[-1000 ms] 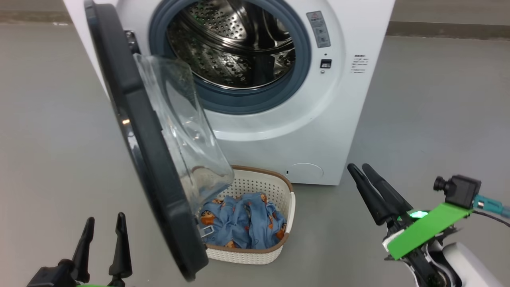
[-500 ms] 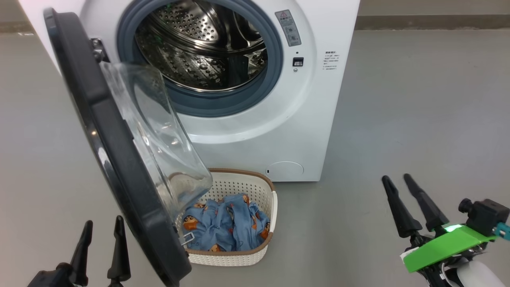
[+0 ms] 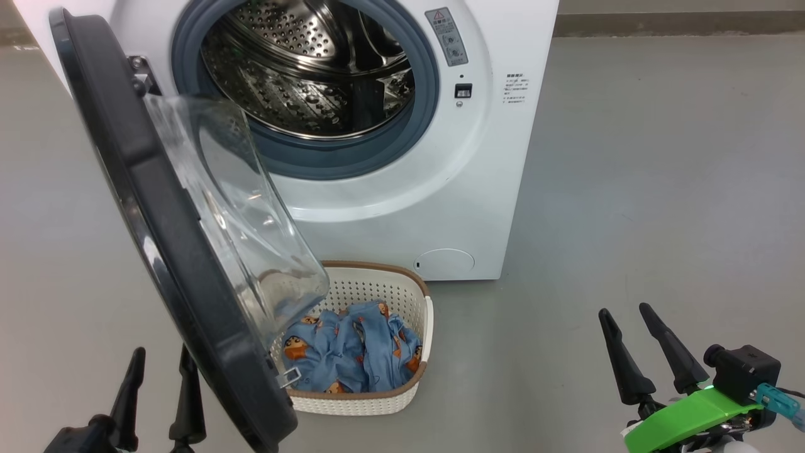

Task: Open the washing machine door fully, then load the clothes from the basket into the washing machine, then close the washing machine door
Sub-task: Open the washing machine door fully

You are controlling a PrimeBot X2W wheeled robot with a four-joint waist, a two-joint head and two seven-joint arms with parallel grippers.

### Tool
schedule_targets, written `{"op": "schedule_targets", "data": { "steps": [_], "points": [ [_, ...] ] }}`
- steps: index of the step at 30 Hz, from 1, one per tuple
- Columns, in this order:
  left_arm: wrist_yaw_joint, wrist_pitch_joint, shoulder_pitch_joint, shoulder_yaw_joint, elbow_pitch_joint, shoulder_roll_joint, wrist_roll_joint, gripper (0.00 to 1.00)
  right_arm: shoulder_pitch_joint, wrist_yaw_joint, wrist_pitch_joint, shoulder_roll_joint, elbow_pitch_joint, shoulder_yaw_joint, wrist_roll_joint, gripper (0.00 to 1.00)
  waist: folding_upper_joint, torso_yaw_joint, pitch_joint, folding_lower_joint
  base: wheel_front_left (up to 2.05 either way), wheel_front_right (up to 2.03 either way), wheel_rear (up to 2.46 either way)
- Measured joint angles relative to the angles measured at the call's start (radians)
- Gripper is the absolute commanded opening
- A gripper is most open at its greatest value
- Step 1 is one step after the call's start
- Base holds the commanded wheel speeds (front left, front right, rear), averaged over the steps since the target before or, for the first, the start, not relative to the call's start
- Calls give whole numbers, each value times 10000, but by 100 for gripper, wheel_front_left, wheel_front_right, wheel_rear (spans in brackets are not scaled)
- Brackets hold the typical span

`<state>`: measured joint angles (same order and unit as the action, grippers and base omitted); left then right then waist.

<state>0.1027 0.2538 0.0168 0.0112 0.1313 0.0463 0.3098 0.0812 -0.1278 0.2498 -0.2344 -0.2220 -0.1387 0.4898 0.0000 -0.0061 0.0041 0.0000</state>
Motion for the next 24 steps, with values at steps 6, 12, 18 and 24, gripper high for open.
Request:
{"op": "schedule_targets", "data": {
  "steps": [6, 12, 18, 24],
  "points": [
    [2, 0, -1, 6, 4, -4, -4, 100, 0, 0, 0, 284, -161, 265, -368, 100, 0, 24, 48, -1, 0, 0, 0],
    [71, 0, -1, 56, 4, -6, -4, 100, 11, 0, 0, 408, -232, 360, -600, 100, 0, -3, 69, 0, 0, 0, 0],
    [73, 0, -1, 69, 2, -13, -4, 100, 19, 0, 0, 445, -318, 374, -694, 100, 0, 5, 84, 0, 0, 0, 0],
    [73, 0, -3, 81, 4, -67, -4, 100, 28, 0, 0, 447, -372, 370, -692, 100, 0, 60, 70, 0, 0, 0, 0]
  ]
}}
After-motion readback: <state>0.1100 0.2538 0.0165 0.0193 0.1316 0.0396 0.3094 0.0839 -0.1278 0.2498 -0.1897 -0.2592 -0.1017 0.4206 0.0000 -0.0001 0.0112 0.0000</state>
